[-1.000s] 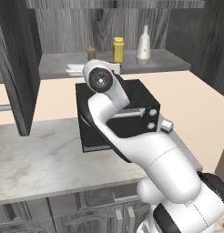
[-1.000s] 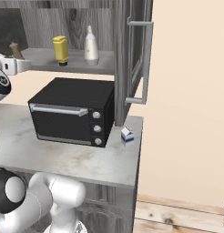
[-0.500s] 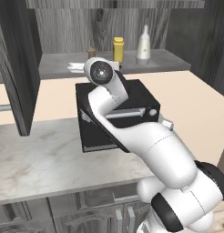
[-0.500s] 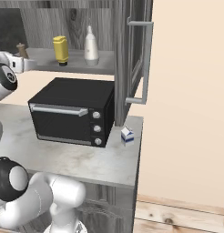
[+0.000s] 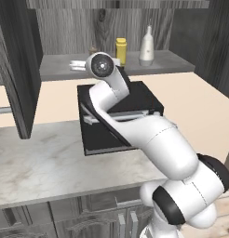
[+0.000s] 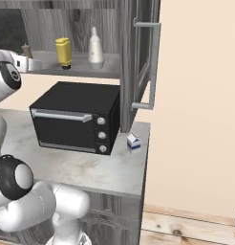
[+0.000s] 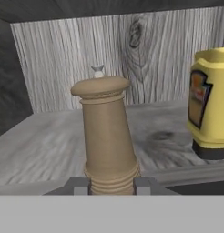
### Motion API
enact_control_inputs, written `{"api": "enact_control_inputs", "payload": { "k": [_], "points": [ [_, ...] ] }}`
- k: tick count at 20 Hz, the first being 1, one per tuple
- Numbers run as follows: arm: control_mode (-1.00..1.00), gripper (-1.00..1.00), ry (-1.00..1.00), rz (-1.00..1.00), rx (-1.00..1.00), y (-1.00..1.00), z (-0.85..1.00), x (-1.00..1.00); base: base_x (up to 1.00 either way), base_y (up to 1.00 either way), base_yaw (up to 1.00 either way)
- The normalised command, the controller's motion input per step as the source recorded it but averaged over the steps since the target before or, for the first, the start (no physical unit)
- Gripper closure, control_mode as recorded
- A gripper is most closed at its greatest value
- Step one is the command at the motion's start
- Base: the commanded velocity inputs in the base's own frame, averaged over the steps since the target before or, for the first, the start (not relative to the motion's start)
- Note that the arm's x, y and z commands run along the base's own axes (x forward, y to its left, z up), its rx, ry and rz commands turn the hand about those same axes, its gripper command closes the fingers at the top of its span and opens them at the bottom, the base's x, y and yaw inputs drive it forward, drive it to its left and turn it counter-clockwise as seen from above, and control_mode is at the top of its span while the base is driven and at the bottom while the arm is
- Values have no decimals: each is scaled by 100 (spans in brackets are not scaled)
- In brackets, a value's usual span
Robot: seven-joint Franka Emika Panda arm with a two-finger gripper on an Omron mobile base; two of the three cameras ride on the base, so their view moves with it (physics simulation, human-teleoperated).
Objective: There are various items on the counter. Only move the condiments/shakers into the cabinet.
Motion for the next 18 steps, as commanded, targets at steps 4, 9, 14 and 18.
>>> {"api": "enact_control_inputs", "payload": {
  "k": [4, 9, 14, 18],
  "points": [
    [-100, 100, 3, 0, 0, 0, 0, 19, 0, 0, 0],
    [-100, 100, 5, 0, 0, 0, -8, 16, 0, 0, 0],
    [-100, 100, 1, 0, 0, 0, 0, 21, 0, 0, 0],
    [-100, 100, 0, 0, 0, 0, -1, 24, 0, 0, 0]
  ]
}}
